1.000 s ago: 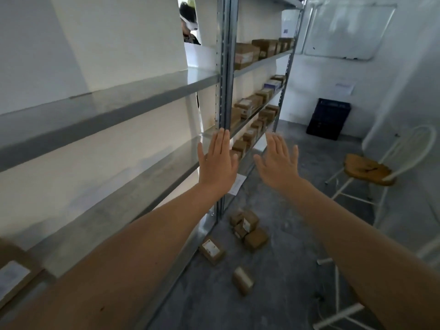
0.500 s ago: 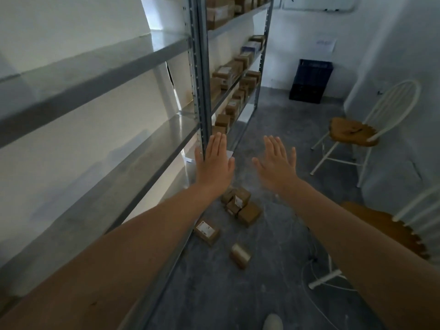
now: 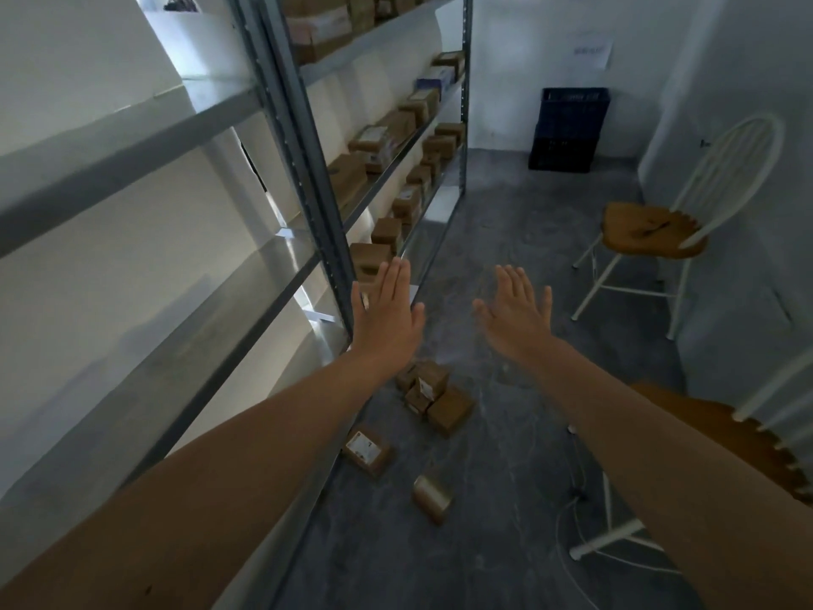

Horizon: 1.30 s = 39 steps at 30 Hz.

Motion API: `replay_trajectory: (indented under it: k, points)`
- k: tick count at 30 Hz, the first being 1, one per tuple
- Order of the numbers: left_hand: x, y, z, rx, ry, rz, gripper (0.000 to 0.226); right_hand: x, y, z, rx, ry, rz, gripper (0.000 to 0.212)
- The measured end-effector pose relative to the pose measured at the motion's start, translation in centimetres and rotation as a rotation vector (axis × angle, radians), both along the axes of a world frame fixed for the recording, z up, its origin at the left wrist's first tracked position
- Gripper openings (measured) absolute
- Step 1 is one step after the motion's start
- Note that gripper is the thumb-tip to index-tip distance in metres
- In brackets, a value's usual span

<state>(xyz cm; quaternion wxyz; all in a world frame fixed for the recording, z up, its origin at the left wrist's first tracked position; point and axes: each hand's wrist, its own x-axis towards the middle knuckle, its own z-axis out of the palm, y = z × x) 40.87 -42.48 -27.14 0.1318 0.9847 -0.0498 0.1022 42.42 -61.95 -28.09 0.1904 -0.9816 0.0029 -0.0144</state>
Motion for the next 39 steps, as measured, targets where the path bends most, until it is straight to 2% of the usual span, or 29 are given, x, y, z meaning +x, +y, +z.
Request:
replay_trajectory:
  k: [9, 16, 19, 31, 39]
  points:
    - [4.8, -5.9, -2.2, -0.047, 0.054, 0.030, 0.062, 5.4, -6.7, -1.3, -0.017, 0.065, 0.032, 0.068]
    - [8.2, -4.6, -3.8, -0.078, 0.076, 0.072, 0.063, 8.0, -6.7, -2.6, 0.003, 0.102, 0.051, 0.068]
    - [10.6, -3.4, -4.4, -0.108, 0.069, 0.098, 0.064, 9.7, -5.8, -2.8, 0.039, 0.115, 0.029, 0.068]
    - [19.6, 1.3, -8.5, -0.154, 0.180, 0.082, 0.063, 19.3, 1.6, -5.1, -0.086, 0.157, 0.067, 0.068]
    - [25.5, 6.2, -9.4, -0.288, 0.279, 0.236, 0.063, 23.4, 7.5, -7.1, -0.125, 0.119, 0.158, 0.069]
